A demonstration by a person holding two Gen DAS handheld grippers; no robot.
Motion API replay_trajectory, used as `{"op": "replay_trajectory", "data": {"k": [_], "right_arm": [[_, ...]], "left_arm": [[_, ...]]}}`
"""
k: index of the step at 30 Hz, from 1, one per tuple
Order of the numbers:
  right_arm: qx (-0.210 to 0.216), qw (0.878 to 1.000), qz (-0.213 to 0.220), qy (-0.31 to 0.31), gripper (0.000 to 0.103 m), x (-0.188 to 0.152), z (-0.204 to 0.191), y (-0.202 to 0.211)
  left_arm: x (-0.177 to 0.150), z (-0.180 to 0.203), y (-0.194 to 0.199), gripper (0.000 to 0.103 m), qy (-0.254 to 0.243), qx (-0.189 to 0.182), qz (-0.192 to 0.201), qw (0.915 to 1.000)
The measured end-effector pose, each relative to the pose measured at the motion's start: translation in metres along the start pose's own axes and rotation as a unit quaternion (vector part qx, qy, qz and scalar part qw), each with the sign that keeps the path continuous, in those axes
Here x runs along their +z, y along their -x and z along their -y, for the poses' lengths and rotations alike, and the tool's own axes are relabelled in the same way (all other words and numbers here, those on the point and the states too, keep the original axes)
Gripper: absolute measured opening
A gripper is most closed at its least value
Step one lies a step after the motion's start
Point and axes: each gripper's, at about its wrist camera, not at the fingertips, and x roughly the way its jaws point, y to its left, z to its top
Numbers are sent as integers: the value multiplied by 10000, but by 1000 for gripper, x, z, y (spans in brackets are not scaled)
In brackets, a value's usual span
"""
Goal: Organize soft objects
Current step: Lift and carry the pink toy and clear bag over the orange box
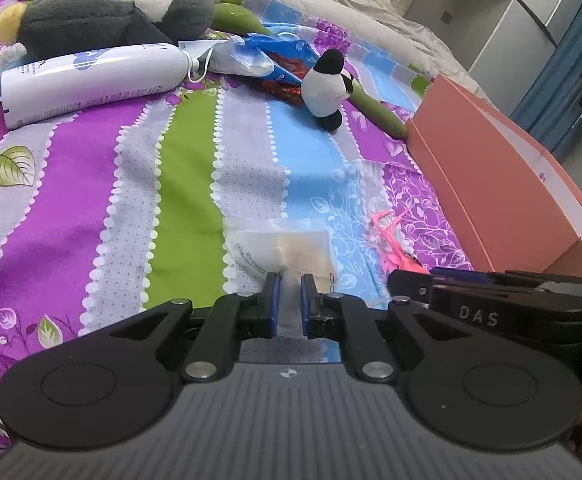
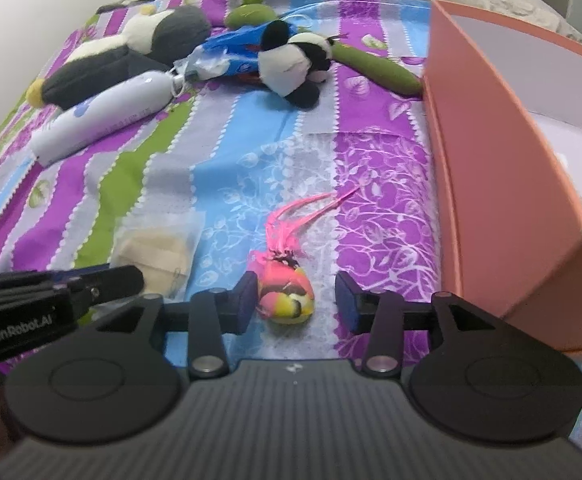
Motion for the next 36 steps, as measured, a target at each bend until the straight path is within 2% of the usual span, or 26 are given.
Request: {"op": "replay_trajectory", "data": {"k": [3, 5, 13, 26, 36], "right_arm": [[-33, 9997, -50, 218, 45, 0, -5, -6], [-60, 9997, -26, 256, 33, 2, -6, -5], [-6, 9995, 286, 126, 32, 8, -2, 19], [62, 9950, 992, -13, 32, 23, 5, 87], [88, 9910, 1331, -125, 32, 29, 11, 122]], "left_arm": [[1, -1, -2, 13, 3, 3, -8, 10000], [2, -1, -2, 13, 11, -4, -9, 10000], [8, 8, 4, 13, -101, -32, 38, 9999], [31, 37, 56, 13, -310, -131, 420, 9986], [44, 56, 90, 13, -411, -223, 608, 9971]]}}
